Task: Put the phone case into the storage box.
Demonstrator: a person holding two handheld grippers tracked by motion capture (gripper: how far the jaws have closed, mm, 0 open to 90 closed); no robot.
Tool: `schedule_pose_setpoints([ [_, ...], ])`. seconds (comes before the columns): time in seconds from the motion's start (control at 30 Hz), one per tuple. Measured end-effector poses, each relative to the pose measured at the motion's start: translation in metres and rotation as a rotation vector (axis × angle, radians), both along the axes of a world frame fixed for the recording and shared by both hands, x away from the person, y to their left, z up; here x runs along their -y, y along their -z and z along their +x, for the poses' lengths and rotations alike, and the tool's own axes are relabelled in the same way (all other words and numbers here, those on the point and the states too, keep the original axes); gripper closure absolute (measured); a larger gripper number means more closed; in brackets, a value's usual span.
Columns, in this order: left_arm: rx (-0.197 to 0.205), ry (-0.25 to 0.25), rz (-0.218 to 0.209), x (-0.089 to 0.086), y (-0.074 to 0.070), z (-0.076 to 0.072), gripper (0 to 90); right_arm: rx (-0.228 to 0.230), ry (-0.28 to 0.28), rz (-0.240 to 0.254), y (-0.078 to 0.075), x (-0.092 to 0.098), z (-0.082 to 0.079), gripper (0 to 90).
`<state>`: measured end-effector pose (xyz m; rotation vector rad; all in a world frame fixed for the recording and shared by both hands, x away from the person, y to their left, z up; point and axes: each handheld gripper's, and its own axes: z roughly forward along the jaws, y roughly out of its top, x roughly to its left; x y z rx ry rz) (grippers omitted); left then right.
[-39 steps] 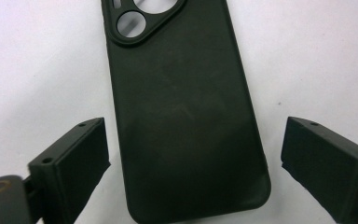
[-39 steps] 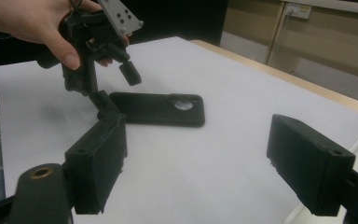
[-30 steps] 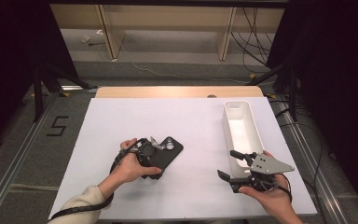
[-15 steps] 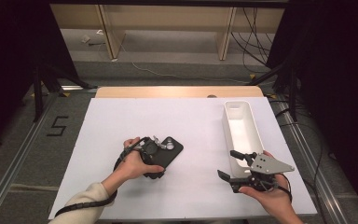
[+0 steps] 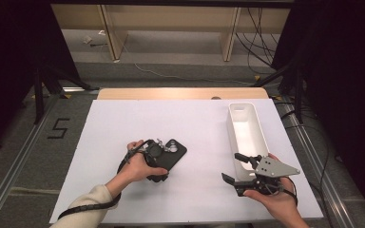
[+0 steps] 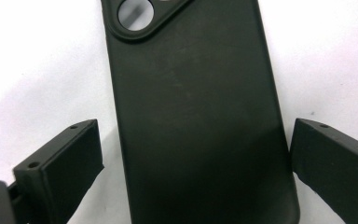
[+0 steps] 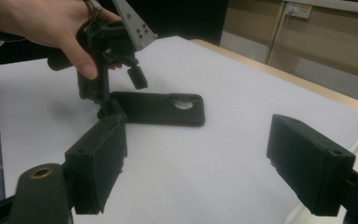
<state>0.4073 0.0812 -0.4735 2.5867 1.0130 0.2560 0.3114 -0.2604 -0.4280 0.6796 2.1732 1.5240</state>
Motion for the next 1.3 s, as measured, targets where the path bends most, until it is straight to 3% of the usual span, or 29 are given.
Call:
schedule_pose_setpoints([
  [1.3, -0.075, -0.029, -0.002, 0.0008, 0.0042, 0.0094, 0.9, 0.002, -0.008, 0.004, 0.0000, -0.0010, -0.0006, 21.2],
])
